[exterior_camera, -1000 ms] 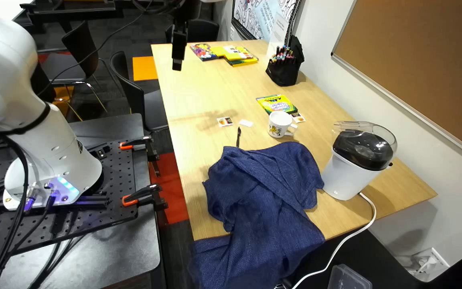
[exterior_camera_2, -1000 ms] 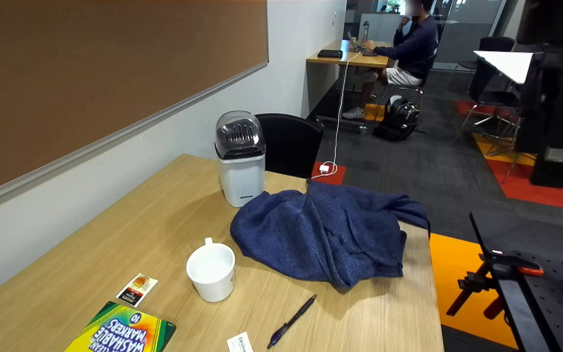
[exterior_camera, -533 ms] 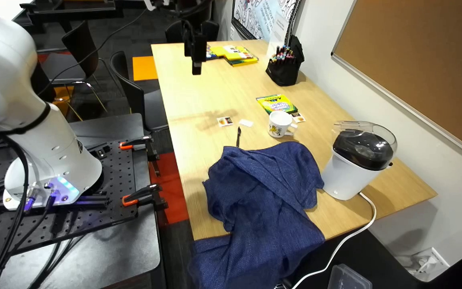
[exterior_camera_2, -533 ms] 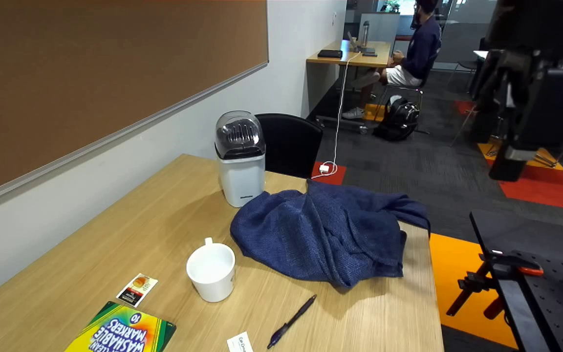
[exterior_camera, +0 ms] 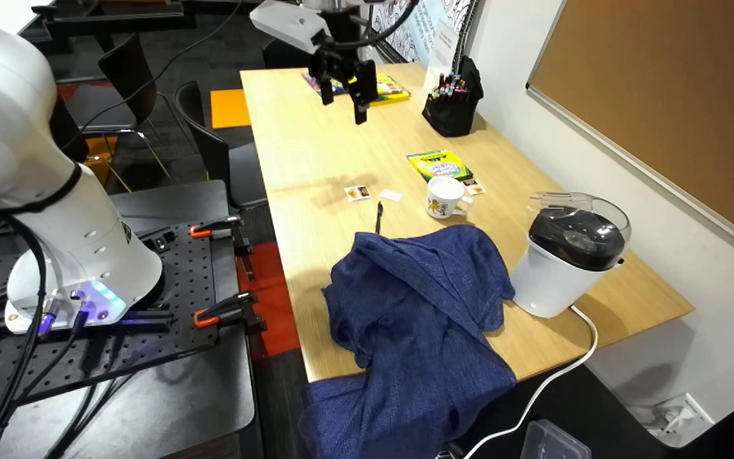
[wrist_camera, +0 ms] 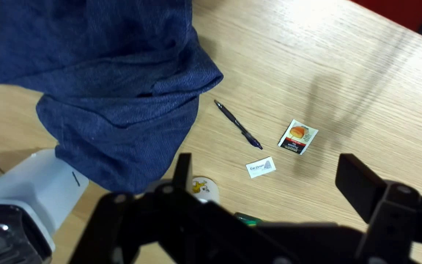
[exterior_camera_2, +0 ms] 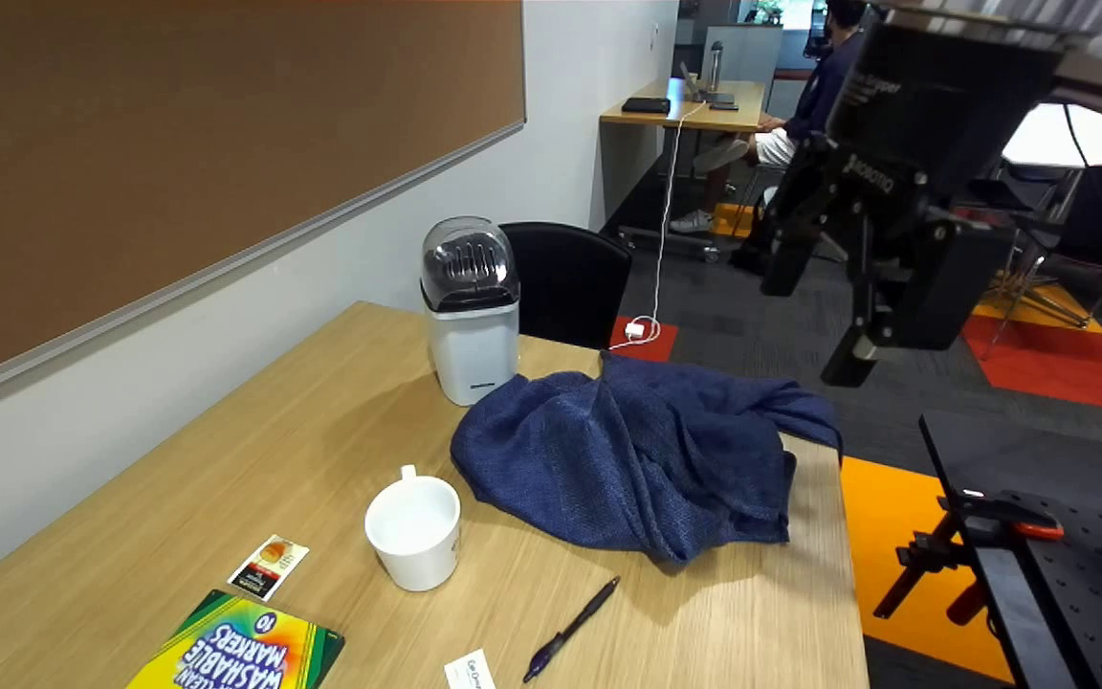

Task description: Put the pen inside the white mug

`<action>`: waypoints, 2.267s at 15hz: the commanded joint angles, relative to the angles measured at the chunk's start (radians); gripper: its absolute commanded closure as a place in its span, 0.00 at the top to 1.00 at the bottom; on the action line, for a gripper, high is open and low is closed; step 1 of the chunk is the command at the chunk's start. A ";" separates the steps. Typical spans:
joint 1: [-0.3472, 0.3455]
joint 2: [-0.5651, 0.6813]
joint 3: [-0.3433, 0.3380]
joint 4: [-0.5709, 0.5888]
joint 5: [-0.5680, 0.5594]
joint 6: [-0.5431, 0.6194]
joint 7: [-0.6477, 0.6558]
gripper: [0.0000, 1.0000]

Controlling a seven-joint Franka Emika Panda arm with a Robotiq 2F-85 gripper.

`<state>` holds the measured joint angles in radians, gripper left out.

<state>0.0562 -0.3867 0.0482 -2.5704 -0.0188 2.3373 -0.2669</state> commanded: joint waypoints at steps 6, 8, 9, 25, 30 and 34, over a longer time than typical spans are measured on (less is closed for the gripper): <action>0.115 0.208 -0.146 -0.008 0.131 0.332 -0.447 1.00; 0.123 0.265 -0.154 0.006 0.208 0.344 -0.546 1.00; 0.123 0.295 -0.151 0.016 0.248 0.341 -0.589 1.00; 0.069 0.407 -0.073 0.044 0.196 0.401 -0.621 1.00; 0.037 0.560 -0.008 0.100 0.180 0.505 -0.698 1.00; -0.030 0.701 0.065 0.187 0.150 0.532 -0.733 1.00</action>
<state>0.0894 0.2089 0.0572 -2.4640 0.1621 2.8413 -0.9645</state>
